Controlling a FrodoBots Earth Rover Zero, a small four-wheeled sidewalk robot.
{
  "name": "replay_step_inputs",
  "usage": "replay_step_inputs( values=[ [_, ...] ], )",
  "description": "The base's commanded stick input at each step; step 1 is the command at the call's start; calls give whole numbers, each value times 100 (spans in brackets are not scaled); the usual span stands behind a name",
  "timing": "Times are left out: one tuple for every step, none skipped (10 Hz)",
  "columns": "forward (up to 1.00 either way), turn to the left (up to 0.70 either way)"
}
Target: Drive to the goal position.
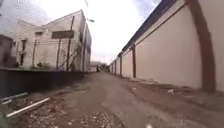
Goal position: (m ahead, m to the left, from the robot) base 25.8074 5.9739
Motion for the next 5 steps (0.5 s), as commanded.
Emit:
replay_step_inputs(
  values=[
    [70, 0],
    [70, 0],
    [70, 0],
    [70, 0],
    [70, 0]
  ],
)
